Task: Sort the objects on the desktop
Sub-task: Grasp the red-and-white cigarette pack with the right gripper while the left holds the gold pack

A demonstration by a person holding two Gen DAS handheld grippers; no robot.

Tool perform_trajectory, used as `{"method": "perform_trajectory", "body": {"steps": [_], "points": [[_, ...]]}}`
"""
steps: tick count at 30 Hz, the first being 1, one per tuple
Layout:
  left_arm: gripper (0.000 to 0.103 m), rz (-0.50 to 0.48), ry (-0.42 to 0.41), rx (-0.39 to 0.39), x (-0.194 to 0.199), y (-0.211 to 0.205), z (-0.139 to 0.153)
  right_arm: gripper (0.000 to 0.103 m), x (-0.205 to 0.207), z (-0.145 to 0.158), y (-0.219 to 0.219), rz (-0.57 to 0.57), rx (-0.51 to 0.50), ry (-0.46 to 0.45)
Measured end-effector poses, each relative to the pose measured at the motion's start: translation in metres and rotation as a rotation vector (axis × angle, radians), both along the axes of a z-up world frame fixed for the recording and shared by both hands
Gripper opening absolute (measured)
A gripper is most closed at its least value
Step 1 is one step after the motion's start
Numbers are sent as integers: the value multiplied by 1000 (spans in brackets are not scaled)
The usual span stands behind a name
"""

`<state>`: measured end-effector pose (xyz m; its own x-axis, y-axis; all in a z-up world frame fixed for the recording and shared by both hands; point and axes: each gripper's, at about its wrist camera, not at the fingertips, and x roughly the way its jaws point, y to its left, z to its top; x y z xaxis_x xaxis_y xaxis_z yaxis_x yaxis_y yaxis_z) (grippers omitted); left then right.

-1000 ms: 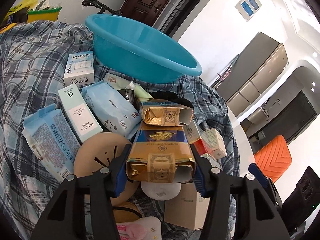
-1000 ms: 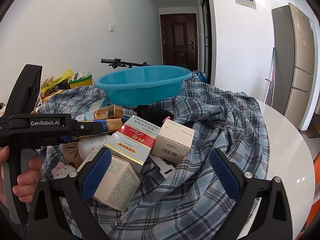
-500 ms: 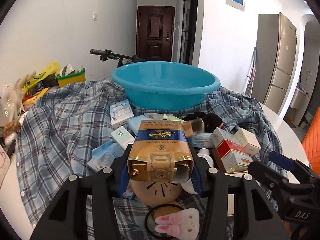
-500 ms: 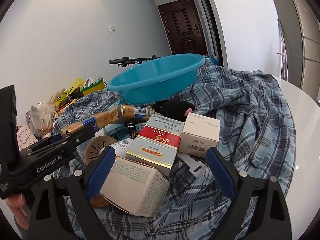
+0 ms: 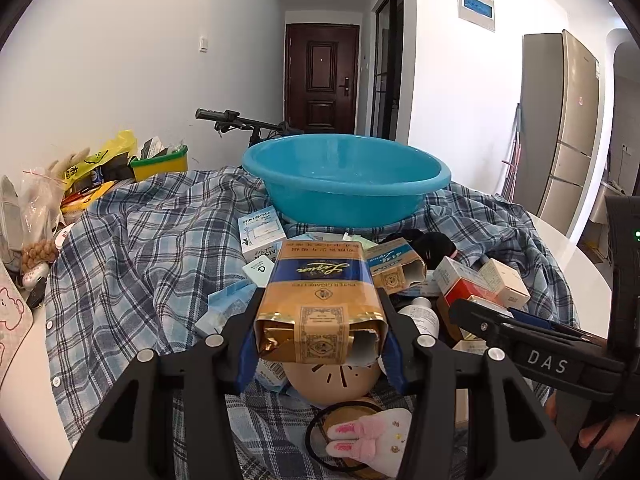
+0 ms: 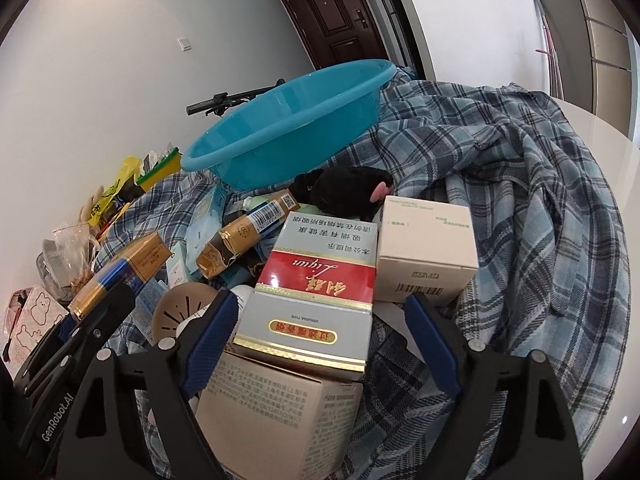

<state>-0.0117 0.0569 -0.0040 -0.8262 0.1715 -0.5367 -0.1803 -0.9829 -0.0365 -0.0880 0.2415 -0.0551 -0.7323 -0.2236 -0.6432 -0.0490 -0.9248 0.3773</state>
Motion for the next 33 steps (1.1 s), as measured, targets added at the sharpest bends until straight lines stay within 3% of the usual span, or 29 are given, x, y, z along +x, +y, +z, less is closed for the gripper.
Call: {"method": "perform_trajectory", "body": {"steps": [6, 10, 15, 27, 33], "points": [[53, 5, -5, 7, -1, -1, 0, 71, -7, -10, 2, 9, -46, -30], [53, 7, -3, 4, 0, -1, 0, 55, -5, -7, 1, 6, -43, -15], [53, 5, 5, -5, 1, 2, 1, 54, 2, 1, 2, -4, -3, 31], [53, 12, 34, -3, 7, 3, 11, 54, 34, 41, -15, -50, 297, 226], [53, 12, 64, 5, 11, 2, 24, 54, 40, 55, -15, -35, 297, 266]]}}
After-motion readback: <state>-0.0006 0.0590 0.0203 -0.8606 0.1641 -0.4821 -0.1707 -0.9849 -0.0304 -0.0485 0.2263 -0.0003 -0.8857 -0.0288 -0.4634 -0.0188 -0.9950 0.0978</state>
